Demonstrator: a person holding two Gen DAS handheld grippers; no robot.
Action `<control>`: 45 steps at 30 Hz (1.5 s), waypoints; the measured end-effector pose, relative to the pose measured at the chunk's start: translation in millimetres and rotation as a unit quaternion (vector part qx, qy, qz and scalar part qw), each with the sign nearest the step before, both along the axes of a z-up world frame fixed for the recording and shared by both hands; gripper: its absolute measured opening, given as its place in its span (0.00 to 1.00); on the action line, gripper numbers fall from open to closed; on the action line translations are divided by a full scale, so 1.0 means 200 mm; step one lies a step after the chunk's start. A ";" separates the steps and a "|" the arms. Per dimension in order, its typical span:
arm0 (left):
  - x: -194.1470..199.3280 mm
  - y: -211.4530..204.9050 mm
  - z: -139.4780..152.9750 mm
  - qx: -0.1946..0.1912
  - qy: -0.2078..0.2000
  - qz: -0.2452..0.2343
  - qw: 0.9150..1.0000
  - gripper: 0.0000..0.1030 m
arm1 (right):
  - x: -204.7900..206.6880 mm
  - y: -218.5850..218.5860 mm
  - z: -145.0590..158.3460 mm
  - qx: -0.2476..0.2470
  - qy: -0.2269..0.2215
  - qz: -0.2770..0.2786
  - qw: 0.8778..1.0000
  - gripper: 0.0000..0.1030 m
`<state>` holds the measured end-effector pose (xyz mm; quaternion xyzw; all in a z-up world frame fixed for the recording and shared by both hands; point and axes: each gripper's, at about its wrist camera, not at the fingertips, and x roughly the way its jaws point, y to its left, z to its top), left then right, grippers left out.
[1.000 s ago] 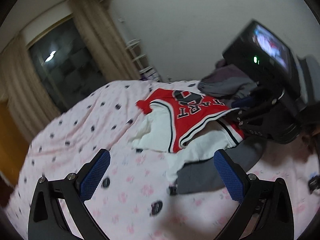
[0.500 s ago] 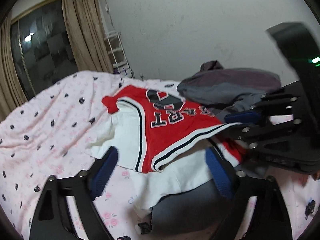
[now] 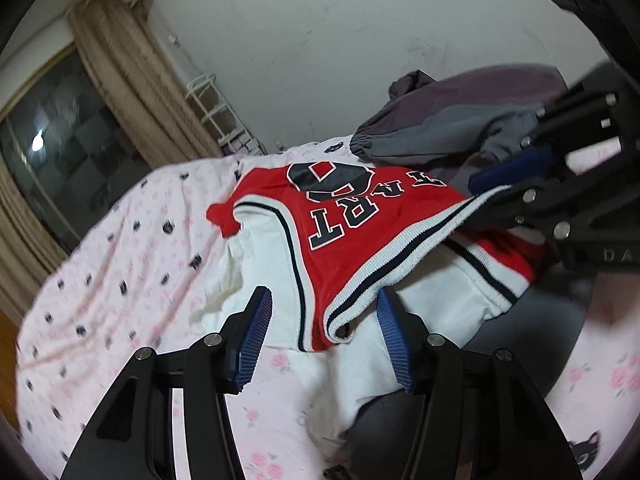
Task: Fold clothes
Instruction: 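Grasp the jersey hem with the left gripper while the right gripper grasps the hem beside it, then lift the red jersey with both grippers and shake it loose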
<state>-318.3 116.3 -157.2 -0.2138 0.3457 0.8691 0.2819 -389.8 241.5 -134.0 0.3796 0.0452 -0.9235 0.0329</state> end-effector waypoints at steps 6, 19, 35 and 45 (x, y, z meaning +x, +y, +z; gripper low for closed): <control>-0.09 -0.02 0.03 0.028 -0.048 0.010 0.998 0.02 | 0.00 -0.01 0.00 0.002 -0.001 0.002 1.000 0.17; -0.07 -0.07 0.15 0.066 -0.051 0.026 0.996 0.02 | 0.01 -0.03 0.01 -0.002 0.001 0.009 1.000 0.10; 0.26 -0.31 0.49 0.102 -0.008 0.072 0.992 0.02 | 0.26 -0.22 0.26 0.028 0.038 0.042 0.998 0.06; 0.63 -0.62 0.69 0.129 0.006 0.144 0.981 0.02 | 0.57 -0.49 0.49 0.023 0.056 0.101 0.993 0.06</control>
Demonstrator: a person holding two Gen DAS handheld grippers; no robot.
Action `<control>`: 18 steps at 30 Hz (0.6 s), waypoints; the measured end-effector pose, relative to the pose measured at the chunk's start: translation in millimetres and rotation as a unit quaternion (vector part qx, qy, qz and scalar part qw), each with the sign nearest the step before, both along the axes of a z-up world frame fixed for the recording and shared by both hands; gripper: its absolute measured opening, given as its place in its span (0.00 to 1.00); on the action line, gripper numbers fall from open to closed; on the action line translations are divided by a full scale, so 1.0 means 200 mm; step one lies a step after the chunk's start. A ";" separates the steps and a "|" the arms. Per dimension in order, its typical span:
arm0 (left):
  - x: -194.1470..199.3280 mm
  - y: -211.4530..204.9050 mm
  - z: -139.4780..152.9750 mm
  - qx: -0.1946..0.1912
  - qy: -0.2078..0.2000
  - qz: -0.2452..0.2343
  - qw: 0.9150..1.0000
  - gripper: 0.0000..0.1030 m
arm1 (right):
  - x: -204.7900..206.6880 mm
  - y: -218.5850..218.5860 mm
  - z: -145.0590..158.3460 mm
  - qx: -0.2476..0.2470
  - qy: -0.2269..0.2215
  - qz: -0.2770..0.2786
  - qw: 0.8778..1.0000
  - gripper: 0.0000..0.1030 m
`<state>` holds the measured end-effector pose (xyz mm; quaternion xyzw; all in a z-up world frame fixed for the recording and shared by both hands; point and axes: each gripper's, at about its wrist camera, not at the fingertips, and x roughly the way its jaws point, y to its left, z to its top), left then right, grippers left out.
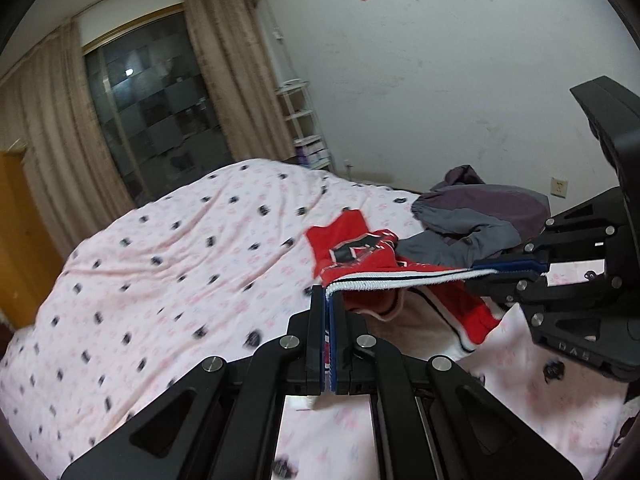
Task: Fold clothes
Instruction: 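Lift the red jersey with both grippers and shake it loose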
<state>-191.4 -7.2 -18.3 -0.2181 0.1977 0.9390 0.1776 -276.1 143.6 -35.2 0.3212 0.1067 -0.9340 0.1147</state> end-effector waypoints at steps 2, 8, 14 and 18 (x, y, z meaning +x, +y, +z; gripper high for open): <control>0.09 -0.07 0.03 0.004 0.004 0.017 1.000 0.02 | 0.07 -0.06 0.05 -0.005 0.001 0.013 1.000 0.06; 0.35 -0.24 0.17 0.013 0.025 0.063 0.998 0.02 | 0.29 -0.25 0.21 -0.004 0.024 0.052 0.998 0.05; 0.64 -0.38 0.39 0.012 0.059 0.089 0.994 0.02 | 0.55 -0.39 0.42 -0.016 0.061 0.093 0.994 0.05; 0.84 -0.43 0.55 -0.004 0.101 0.105 0.989 0.02 | 0.74 -0.44 0.59 -0.029 0.081 0.120 0.989 0.05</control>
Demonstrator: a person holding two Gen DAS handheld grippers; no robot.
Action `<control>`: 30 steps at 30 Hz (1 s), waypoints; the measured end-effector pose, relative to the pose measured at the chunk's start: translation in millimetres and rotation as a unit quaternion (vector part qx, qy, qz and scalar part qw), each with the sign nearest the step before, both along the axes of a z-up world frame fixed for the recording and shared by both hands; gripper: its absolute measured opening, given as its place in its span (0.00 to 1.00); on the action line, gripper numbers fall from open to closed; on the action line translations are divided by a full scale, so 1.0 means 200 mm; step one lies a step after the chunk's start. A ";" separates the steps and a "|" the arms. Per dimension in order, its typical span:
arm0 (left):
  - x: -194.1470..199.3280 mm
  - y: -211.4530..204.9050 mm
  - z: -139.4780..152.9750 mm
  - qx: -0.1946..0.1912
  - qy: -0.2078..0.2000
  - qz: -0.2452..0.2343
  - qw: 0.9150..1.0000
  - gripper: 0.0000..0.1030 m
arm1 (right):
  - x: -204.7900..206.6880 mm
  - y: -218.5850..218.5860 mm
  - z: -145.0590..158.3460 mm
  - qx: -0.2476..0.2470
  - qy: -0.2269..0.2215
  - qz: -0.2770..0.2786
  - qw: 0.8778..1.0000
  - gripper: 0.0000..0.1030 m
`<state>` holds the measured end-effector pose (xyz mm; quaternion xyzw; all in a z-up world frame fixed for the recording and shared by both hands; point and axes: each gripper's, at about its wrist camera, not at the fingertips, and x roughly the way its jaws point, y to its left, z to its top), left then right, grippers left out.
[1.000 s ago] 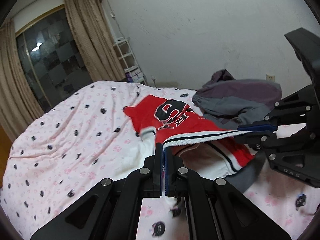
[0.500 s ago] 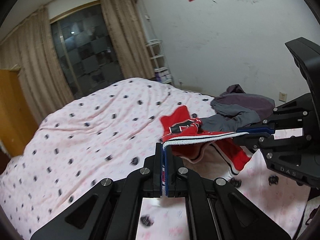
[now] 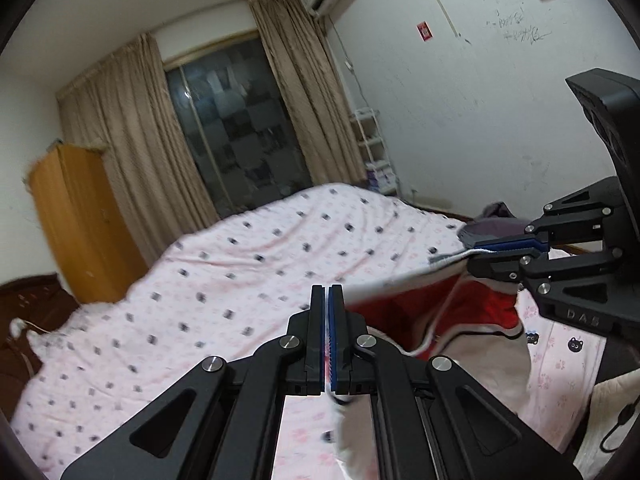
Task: Fold clothes
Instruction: 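Lift the red jersey with both grippers and shake it loose, then lower the jersey onto the bed and open both grippers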
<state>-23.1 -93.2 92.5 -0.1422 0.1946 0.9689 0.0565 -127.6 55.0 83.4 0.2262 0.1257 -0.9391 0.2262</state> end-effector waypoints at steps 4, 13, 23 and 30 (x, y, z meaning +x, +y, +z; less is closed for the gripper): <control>0.14 -0.05 0.14 -0.005 0.015 0.016 1.000 0.02 | 0.17 -0.02 0.15 -0.009 0.016 0.018 1.000 0.00; 0.04 -0.09 -0.49 0.002 -0.143 0.004 0.990 0.02 | 0.07 -0.12 -0.11 0.032 -0.073 0.024 0.996 0.00; 0.34 0.03 -1.22 -0.044 -0.221 -0.049 0.973 0.39 | 0.17 -0.01 -0.84 0.107 -0.165 0.058 0.979 0.19; 0.41 0.08 -1.33 -0.053 -0.212 -0.059 0.974 0.61 | 0.36 0.07 -1.07 0.114 -0.199 0.054 0.972 0.42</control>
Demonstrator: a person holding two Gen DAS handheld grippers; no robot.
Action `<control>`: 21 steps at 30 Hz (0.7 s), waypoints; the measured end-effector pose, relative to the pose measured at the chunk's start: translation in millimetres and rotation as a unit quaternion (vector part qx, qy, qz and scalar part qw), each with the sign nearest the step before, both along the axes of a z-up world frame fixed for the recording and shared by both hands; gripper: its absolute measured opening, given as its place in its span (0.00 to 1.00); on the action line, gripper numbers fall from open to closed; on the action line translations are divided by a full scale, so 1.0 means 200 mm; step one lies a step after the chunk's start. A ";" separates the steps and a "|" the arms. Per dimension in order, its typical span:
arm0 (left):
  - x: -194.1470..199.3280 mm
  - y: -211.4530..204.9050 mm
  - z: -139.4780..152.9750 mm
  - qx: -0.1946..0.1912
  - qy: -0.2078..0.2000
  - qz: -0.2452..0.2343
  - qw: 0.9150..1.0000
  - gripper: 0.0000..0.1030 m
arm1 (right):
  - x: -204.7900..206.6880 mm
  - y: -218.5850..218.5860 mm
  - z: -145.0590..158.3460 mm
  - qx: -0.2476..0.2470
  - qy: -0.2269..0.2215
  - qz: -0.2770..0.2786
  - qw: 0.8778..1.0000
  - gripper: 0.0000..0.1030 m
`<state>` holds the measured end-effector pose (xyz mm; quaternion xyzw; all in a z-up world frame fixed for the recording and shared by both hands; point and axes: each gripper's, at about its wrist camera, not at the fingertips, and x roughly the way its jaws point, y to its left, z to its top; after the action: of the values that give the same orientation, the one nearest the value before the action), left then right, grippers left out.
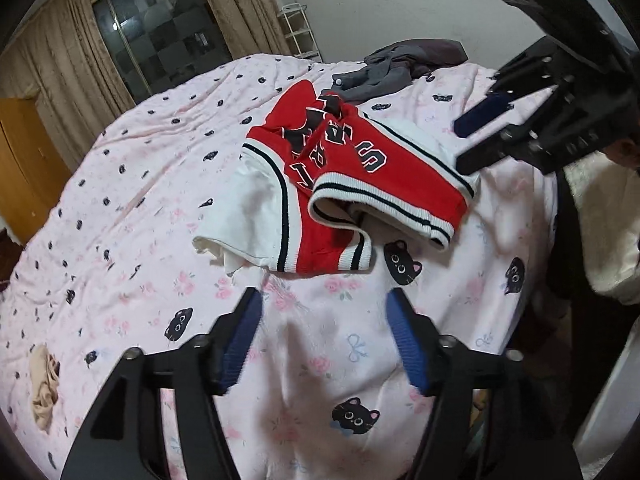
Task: Fold clothes
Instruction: 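Lower the jersey onto the bed and open both grippers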
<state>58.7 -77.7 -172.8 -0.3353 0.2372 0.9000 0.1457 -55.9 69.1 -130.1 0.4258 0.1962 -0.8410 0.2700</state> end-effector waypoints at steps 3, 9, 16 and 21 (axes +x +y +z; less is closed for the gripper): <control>0.00 0.02 -0.04 -0.018 0.013 -0.007 1.000 0.61 | 0.07 0.01 -0.05 0.013 0.002 0.003 1.000 0.43; -0.01 0.07 -0.13 -0.079 0.061 -0.025 0.995 0.61 | 0.16 -0.01 -0.09 0.048 0.031 0.010 0.998 0.44; -0.02 0.10 -0.19 -0.129 0.102 -0.053 0.985 0.61 | 0.25 -0.08 -0.18 0.117 0.077 0.033 0.990 0.45; -0.04 0.10 -0.18 -0.127 0.114 -0.060 0.984 0.64 | 0.24 -0.10 -0.20 0.127 0.085 0.030 0.988 0.45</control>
<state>50.0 -58.2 -208.6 -0.2314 0.3840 0.8846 0.1282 -7.3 50.0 -170.5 0.3777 0.3360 -0.8340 0.2209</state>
